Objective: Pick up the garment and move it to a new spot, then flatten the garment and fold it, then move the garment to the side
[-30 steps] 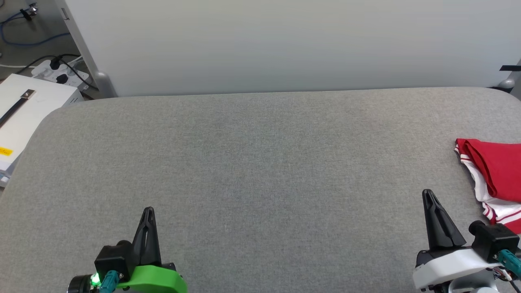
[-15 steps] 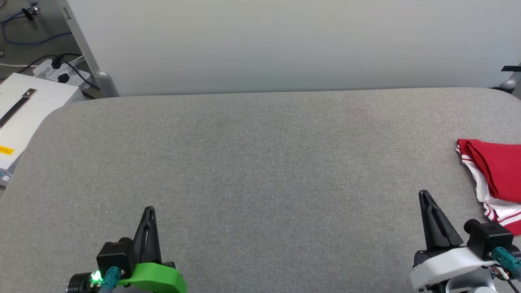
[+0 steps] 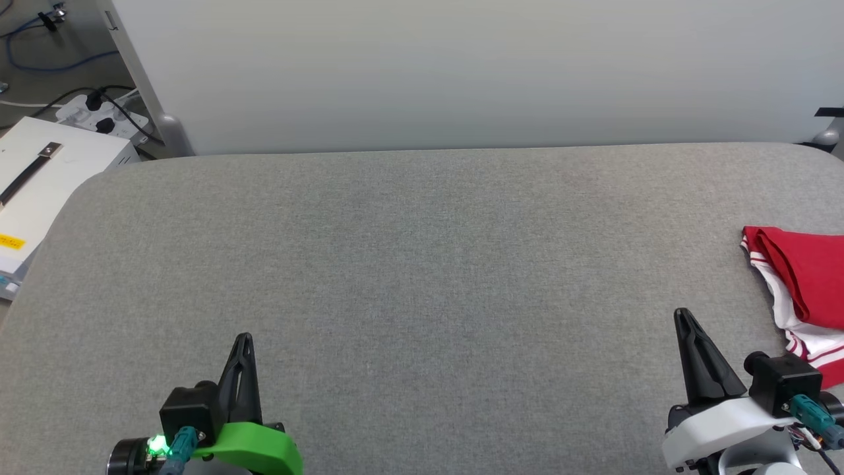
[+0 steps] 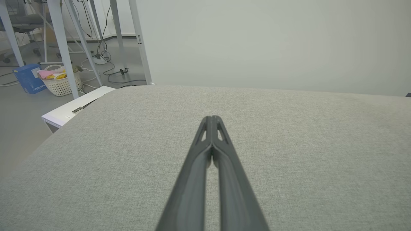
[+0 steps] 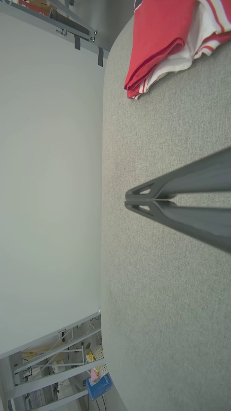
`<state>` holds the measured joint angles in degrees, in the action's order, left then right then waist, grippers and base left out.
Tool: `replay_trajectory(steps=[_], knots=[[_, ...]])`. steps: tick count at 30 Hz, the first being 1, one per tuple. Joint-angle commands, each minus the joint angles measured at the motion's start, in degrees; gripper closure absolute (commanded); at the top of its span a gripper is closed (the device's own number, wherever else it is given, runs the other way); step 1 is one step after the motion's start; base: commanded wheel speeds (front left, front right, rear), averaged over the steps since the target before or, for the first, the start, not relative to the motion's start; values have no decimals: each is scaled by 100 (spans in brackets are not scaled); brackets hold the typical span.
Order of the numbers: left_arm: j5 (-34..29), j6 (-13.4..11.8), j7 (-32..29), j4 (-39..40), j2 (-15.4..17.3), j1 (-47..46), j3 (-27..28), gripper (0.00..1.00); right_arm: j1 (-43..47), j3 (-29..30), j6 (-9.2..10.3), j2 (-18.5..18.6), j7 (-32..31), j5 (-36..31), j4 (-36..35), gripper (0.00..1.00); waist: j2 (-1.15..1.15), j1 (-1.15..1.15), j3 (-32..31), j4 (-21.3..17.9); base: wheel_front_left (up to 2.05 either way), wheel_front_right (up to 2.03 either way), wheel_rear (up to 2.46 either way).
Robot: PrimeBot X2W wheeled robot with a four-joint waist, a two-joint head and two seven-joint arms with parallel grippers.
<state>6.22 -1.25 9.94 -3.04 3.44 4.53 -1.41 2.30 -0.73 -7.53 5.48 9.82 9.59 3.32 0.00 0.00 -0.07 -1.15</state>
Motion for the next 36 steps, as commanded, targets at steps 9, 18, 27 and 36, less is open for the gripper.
replay_trajectory(steps=[9,18,27,36], knots=[[-119,33,-142,60,-23,-163,37,100,-82,20,2,-47,-127,-147,-78,100,0,0,1,13,0,0,0],[-181,44,-246,90,-28,-199,50,100,-100,27,2,-73,-232,-246,-109,100,0,0,2,26,0,0,0],[-241,55,-348,119,-32,-234,62,100,-118,33,2,-98,-334,-343,-139,100,0,0,2,38,0,0,0],[-303,66,-453,149,-36,-269,75,100,-136,39,3,-125,-439,-443,-171,100,0,0,3,51,0,0,0]])
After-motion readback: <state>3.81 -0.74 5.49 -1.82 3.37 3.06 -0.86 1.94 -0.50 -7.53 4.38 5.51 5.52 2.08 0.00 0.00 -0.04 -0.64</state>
